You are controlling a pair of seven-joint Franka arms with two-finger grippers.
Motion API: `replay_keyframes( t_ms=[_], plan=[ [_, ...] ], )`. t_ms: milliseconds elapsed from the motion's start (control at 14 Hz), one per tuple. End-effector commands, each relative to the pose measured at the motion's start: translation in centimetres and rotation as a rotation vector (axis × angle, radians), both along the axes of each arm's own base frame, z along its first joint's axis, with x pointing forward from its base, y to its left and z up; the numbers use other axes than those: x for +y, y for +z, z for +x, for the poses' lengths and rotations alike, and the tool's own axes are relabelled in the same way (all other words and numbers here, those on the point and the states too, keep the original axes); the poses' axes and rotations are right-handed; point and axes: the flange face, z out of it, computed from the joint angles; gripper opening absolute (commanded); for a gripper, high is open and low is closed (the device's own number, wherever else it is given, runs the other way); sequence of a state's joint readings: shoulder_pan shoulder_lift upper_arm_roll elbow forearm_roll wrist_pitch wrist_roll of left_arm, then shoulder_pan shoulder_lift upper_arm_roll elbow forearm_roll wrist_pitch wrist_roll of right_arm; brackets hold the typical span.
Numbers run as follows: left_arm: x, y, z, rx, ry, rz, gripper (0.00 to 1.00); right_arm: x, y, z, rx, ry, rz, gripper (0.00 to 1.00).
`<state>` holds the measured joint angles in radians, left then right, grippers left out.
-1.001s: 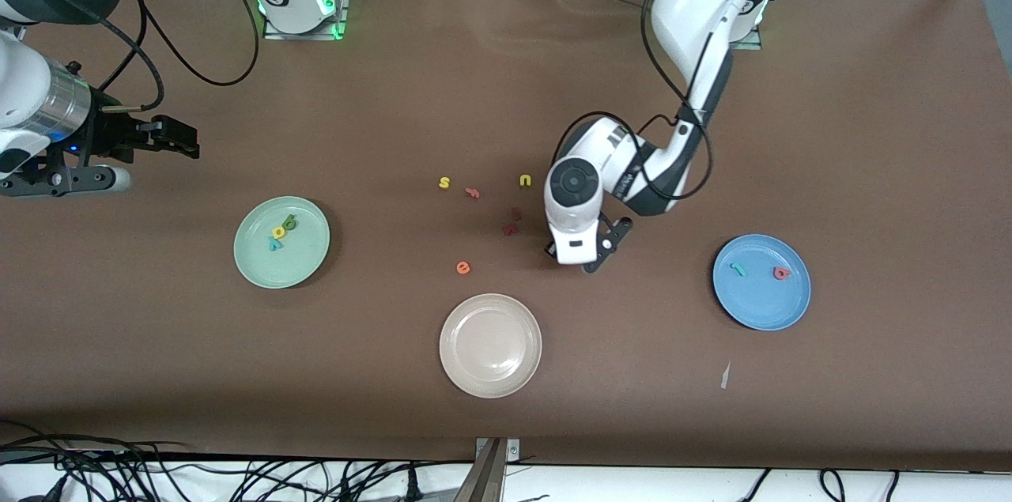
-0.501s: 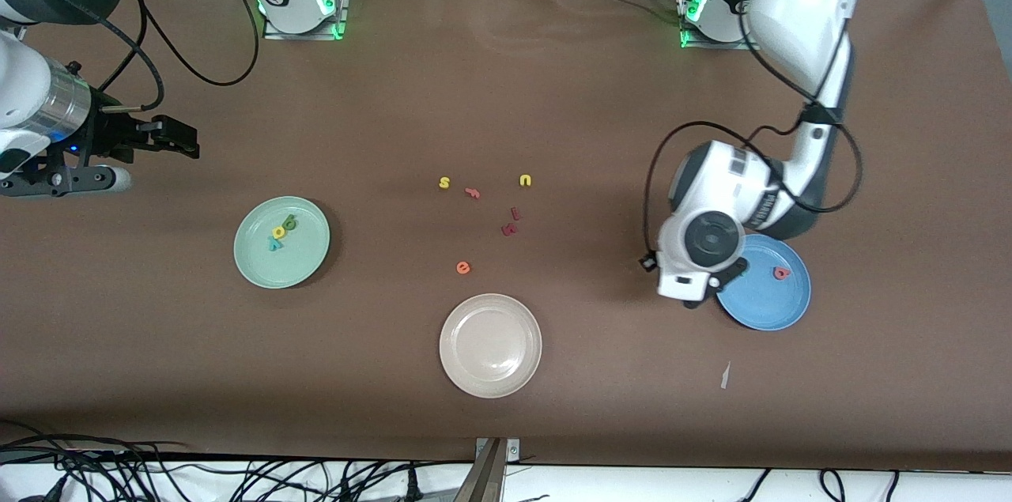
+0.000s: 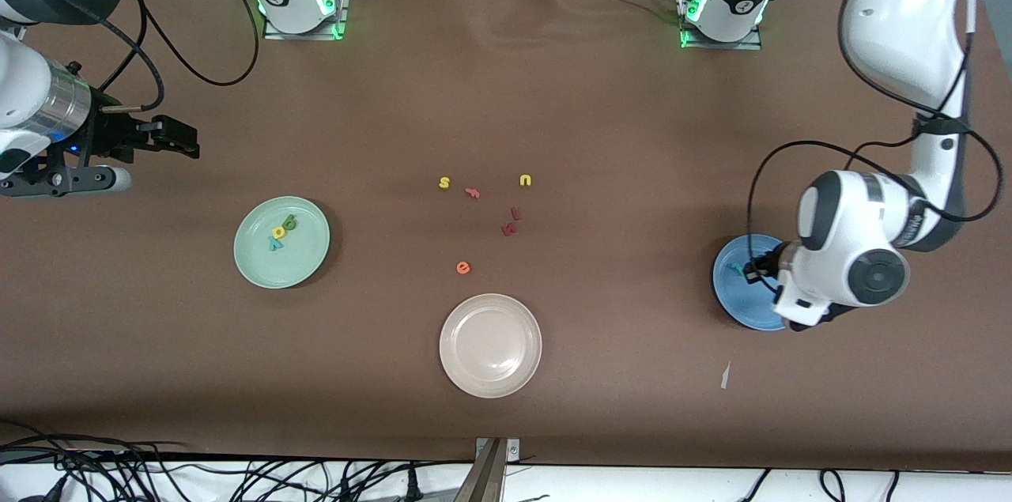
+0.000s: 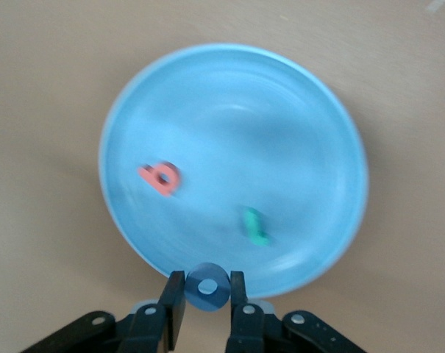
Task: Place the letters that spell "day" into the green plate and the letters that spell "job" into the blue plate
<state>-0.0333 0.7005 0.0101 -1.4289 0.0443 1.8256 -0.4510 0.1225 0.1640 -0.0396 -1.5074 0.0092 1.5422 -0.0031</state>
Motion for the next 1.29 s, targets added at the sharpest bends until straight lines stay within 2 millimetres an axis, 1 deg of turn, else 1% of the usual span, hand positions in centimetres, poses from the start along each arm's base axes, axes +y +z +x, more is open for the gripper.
replay_keyframes(
  t_ms=[0, 72, 215, 286, 358, 501, 572, 644, 787, 858, 930, 1001, 1073, 1145, 1216],
  plan=[
    [1.9, 0.9, -0.6, -0.007, -0.046, -0.015, 1.0, 0.2, 0.1, -0.3, 0.004, -0.007, 0.018, 1.0],
    [2.4, 1.3, -0.5, -0.009, -0.04, -0.014, 1.0, 0.2, 0.0, -0.3, 0.006, -0.007, 0.018, 1.0],
    [4.1, 2.5, -0.4, -0.028, -0.024, -0.009, 1.0, 0.1, 0.0, -0.3, 0.004, -0.008, 0.018, 1.0],
    [4.8, 3.8, -0.3, -0.046, -0.023, -0.01, 1.0, 0.2, -0.1, -0.3, 0.007, -0.007, 0.017, 1.0],
    [6.2, 4.7, -0.4, -0.057, -0.027, -0.017, 1.0, 0.1, -0.1, -0.3, 0.007, -0.008, 0.017, 1.0],
    [8.3, 6.4, -0.7, -0.065, -0.07, -0.041, 1.0, 0.1, -0.1, -0.3, 0.006, -0.008, 0.018, 1.0],
    [8.7, 7.6, -1.2, -0.045, -0.09, -0.049, 1.0, 0.2, -0.1, -0.3, 0.006, -0.007, 0.018, 1.0],
    [9.0, 9.3, -1.7, -0.036, -0.105, -0.051, 1.0, 0.1, -0.1, -0.2, 0.004, -0.005, 0.018, 1.0],
    [10.3, 12.1, -2.9, -0.04, -0.115, -0.07, 1.0, 0.1, -0.1, -0.2, 0.003, -0.005, 0.018, 1.0],
    [10.7, 13.9, -3.7, -0.044, -0.132, -0.076, 1.0, 0.1, -0.1, -0.2, 0.004, -0.005, 0.018, 1.0],
    [10.9, 16.6, -5.1, -0.061, -0.15, -0.08, 1.0, 0.1, -0.1, -0.2, 0.004, -0.005, 0.018, 1.0],
    [11.5, 18.6, -7.0, -0.086, -0.136, -0.085, 1.0, 0.1, -0.1, -0.2, 0.003, -0.005, 0.018, 1.0],
    [12.3, 20.7, -8.5, -0.12, -0.116, -0.103, 1.0, 0.1, -0.2, -0.2, 0.004, -0.004, 0.018, 1.0],
    [13.0, 22.2, -9.8, -0.137, -0.134, -0.115, 1.0, 0.1, -0.2, -0.2, 0.004, -0.004, 0.018, 1.0],
    [12.9, 23.8, -11.0, -0.15, -0.194, -0.125, 1.0, 0.1, -0.1, -0.2, 0.003, -0.004, 0.018, 1.0]
  ],
)
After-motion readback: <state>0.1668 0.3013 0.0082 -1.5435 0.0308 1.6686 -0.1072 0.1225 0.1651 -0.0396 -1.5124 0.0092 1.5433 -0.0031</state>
